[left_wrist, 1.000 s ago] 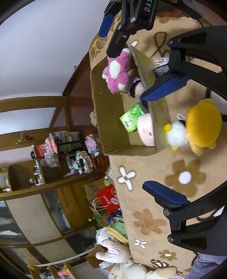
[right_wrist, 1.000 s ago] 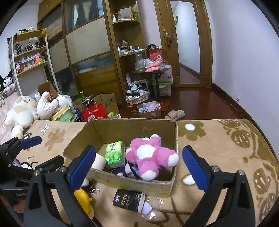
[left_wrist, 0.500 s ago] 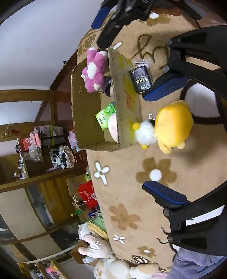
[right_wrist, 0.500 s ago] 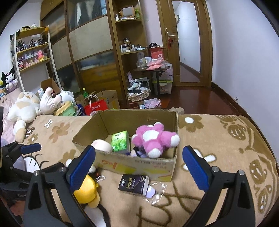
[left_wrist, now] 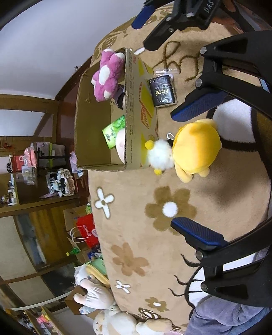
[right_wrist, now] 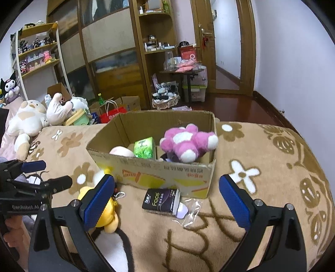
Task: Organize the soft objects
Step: 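Pull both tools back from the box toward the yellow plush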
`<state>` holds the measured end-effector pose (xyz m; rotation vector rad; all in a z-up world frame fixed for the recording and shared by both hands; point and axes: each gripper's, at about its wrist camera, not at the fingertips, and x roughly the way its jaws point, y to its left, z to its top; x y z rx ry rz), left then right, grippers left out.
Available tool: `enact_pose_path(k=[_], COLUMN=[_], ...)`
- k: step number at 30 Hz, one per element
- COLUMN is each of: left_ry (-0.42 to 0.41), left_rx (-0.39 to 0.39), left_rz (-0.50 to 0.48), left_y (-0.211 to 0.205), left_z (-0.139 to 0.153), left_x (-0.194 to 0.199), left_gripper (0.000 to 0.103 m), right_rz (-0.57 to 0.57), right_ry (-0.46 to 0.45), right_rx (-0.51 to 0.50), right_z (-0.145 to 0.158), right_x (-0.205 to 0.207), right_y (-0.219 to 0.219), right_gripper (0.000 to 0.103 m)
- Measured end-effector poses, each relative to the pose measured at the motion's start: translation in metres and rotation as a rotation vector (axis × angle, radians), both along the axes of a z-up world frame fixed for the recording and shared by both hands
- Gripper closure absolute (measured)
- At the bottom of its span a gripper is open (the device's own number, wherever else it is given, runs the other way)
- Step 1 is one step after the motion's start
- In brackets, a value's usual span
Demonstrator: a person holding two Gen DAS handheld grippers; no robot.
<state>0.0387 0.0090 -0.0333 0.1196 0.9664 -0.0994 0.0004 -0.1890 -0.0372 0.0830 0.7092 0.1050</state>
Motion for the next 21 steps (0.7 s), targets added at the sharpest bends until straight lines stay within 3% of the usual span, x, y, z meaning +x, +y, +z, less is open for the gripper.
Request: enact_pose_path(k=[21], left_ry=[0.208], left_rx=[-0.076], left_rz=[0.025], left_y=[-0.007], left_z=[-0.046], left_x=[0.039], left_gripper=[0.011], right_rz=[0.05], right_ry=[0.128], right_rx=[-0.097], right_z=[-0.053], right_x=[0.023], right_y=[0.023], right_gripper=[0.0])
